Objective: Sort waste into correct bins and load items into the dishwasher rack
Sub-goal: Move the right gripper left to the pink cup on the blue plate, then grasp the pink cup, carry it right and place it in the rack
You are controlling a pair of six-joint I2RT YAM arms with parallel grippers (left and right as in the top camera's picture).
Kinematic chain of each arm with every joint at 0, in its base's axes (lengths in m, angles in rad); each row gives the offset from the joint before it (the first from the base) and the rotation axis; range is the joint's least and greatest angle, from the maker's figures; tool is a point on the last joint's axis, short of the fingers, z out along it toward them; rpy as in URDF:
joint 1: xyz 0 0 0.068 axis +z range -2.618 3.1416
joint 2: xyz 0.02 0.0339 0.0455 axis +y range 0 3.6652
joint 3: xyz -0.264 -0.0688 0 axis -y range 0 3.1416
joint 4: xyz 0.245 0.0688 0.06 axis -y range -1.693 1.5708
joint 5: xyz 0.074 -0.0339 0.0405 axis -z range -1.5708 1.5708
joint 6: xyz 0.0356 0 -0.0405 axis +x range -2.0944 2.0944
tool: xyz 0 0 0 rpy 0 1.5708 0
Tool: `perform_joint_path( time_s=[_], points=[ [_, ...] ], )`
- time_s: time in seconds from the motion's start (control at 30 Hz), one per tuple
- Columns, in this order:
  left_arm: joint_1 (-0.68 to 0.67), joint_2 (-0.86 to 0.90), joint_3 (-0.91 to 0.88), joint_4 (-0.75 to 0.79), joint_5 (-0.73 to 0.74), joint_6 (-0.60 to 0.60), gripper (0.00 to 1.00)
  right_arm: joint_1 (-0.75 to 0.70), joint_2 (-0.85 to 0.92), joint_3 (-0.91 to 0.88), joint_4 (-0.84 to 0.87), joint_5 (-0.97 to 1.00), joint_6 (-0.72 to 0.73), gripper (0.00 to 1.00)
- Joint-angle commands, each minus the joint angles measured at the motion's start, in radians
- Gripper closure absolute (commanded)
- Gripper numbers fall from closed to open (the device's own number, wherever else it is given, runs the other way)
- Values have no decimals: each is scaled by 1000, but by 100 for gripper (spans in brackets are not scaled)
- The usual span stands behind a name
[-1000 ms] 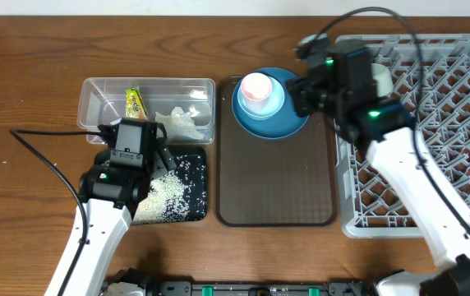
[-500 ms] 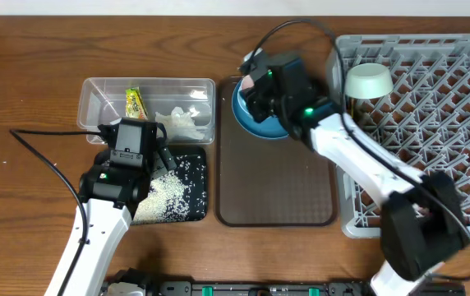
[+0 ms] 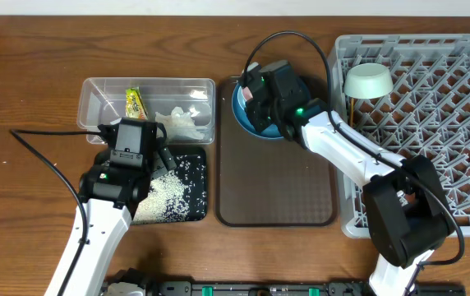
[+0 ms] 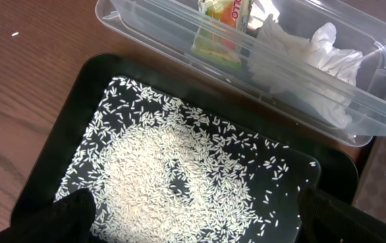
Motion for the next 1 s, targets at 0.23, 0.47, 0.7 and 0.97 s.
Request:
perform_joint_path(
  time_s=[0.23, 0.47, 0.7, 0.97],
  points=[
    [5, 4, 5, -1, -16, 6, 2, 12, 5, 8, -3, 14, -6, 91],
    [5, 4, 5, -2, -16, 6, 2, 12, 5, 8, 2, 40, -6, 96],
    [5, 4, 5, -2, -16, 6, 2, 11, -64, 8, 0, 39, -6, 99],
    [5, 4, 5, -2, -16, 6, 2, 1, -312, 8, -135, 39, 71, 99]
  ],
)
